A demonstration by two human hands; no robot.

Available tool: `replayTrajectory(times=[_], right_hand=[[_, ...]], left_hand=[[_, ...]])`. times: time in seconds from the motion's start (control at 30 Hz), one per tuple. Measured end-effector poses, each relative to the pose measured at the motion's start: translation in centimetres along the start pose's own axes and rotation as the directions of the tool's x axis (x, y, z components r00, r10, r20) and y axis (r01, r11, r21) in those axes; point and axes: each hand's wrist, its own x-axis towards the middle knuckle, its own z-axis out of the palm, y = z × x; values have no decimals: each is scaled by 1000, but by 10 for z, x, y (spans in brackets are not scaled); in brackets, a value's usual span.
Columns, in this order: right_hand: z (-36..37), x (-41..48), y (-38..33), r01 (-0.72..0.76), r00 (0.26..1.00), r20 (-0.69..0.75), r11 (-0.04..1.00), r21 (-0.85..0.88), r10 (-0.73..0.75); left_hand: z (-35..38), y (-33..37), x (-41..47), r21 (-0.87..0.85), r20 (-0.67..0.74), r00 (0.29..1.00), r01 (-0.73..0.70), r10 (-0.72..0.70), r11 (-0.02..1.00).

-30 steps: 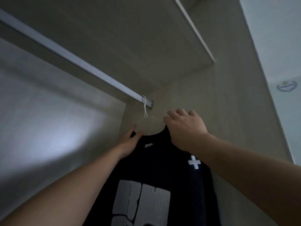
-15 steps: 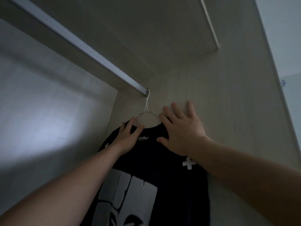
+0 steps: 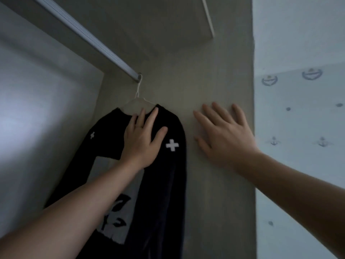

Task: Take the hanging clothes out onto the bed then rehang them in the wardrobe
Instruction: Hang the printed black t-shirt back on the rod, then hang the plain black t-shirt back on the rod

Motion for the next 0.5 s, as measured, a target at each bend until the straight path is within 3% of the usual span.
replayTrajectory(times=[0.17, 0.37, 0.5], right_hand=[[-20, -95, 45, -33, 999, -18, 999, -6, 33], [-32, -232, 107, -133, 978, 166, 991, 23, 127], [-44, -330, 154, -203, 929, 320, 979, 21, 185]], left_hand=[[18, 89, -69, -26, 91, 971, -220, 222, 975], [64, 183, -170, -75, 216, 901, -370, 377, 926], [108, 253, -237, -197, 298, 856, -377, 422, 905]])
